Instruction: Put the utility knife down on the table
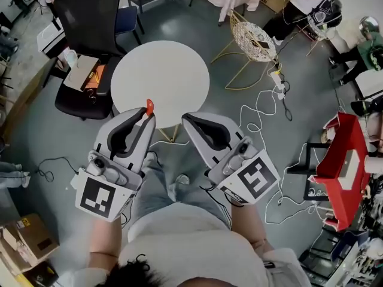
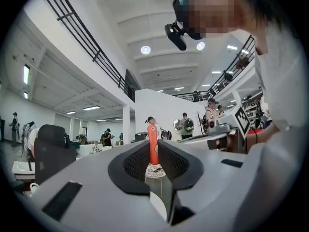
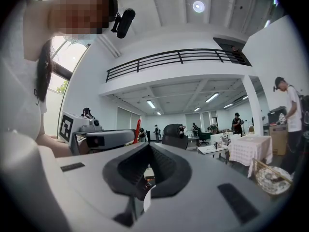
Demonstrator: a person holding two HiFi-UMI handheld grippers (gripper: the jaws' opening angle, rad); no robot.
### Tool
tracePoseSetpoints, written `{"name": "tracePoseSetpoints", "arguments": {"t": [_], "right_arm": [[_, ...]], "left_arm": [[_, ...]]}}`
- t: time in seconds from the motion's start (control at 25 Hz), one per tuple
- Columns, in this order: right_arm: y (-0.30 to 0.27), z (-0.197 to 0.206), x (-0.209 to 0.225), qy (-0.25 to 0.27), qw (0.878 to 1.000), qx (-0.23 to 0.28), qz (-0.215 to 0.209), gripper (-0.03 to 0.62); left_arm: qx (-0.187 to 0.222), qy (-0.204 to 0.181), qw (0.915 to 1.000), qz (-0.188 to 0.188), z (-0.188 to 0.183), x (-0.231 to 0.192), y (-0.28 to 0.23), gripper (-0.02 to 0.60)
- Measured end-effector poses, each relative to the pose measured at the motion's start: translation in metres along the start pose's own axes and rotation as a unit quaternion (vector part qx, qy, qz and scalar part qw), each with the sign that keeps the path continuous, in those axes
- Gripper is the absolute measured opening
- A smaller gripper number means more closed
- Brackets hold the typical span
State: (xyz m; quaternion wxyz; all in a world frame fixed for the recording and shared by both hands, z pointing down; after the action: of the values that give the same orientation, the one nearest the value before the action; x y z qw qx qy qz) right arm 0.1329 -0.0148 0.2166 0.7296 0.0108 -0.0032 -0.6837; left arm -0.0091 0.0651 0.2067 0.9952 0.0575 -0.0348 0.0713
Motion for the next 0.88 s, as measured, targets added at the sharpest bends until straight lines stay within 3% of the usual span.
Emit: {"name": "tracePoseSetpoints", "arguments": {"t": [0.28,0.88], "right_arm": [[-0.035,0.005,0.023,-0.002,1.0,-0.012,0.025,0.008],[-0.153,0.019,0.089,-0.022,0.991,-0.027,0.126,0.008]], "left_arm": [[0.009,0.004,0.9995,0.029,0.011,-0.042,-0.03,0.057],[-0.039,0.012,0.9878,0.15,0.064,-0.17,-0.112,0.057]]}}
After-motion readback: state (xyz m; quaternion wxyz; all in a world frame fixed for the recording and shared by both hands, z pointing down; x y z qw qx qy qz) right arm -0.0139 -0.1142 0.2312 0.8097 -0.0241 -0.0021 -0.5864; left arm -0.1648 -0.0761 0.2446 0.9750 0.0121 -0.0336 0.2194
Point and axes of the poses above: the fingertips, and each gripper's own axes: y backward along the fingers, x to its right, z out of its underside, the point moved 7 cm from there along y, backward along the fingers, and after that the axes turned 6 degrees about -z, right-handed, at the moved point
